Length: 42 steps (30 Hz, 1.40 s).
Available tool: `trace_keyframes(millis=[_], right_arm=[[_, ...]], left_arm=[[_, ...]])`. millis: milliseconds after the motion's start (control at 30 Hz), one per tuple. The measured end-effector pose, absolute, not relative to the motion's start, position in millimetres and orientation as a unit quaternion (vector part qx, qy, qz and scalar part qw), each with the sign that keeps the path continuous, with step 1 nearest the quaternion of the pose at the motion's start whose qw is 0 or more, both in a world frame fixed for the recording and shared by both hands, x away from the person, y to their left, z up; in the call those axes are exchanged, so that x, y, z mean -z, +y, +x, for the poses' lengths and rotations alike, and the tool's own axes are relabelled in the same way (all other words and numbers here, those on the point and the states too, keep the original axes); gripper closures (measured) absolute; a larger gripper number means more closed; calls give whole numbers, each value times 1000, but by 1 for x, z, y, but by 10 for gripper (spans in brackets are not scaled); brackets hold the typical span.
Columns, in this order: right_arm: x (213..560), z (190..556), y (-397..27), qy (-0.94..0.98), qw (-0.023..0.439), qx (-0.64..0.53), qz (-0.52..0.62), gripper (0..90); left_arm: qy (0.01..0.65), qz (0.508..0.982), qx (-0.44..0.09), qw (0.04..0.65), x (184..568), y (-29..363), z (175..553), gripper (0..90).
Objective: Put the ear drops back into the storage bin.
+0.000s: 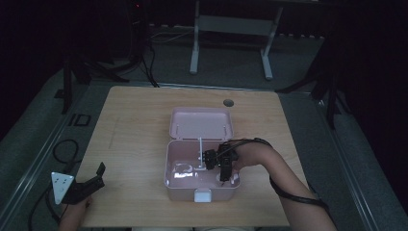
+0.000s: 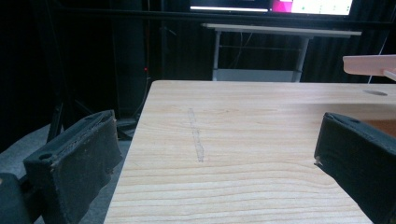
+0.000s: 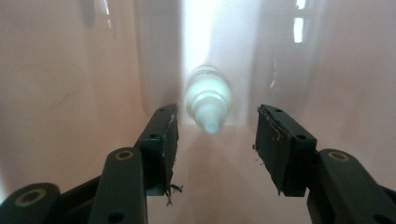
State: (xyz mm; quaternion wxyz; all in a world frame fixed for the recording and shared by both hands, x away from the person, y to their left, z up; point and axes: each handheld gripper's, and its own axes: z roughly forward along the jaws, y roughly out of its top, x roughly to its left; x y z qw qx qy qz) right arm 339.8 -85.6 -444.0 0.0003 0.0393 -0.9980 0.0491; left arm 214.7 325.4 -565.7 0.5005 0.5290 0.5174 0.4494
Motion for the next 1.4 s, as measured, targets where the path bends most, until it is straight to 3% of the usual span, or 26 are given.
trace_keyframes(millis=[333, 533, 567, 600, 1033, 1400], right_arm=[[415, 333, -95, -999, -19, -10, 37, 390], [397, 336, -109, -999, -25, 33, 18, 273], [393, 336, -113, -999, -30, 39, 18, 196], [391, 337, -116, -999, -27, 44, 15, 186], [375, 344, -154, -994, -60, 86, -29, 143], [385, 350, -193, -989, -70, 105, -73, 143]], left_arm=[[519, 528, -449, 501, 566, 326, 215, 4], [519, 528, -448, 500, 566, 326, 215, 4], [519, 528, -449, 501, 566, 326, 215, 4], [519, 527, -449, 501, 566, 326, 215, 4], [519, 529, -448, 501, 566, 326, 215, 4], [519, 531, -448, 499, 566, 325, 215, 4]])
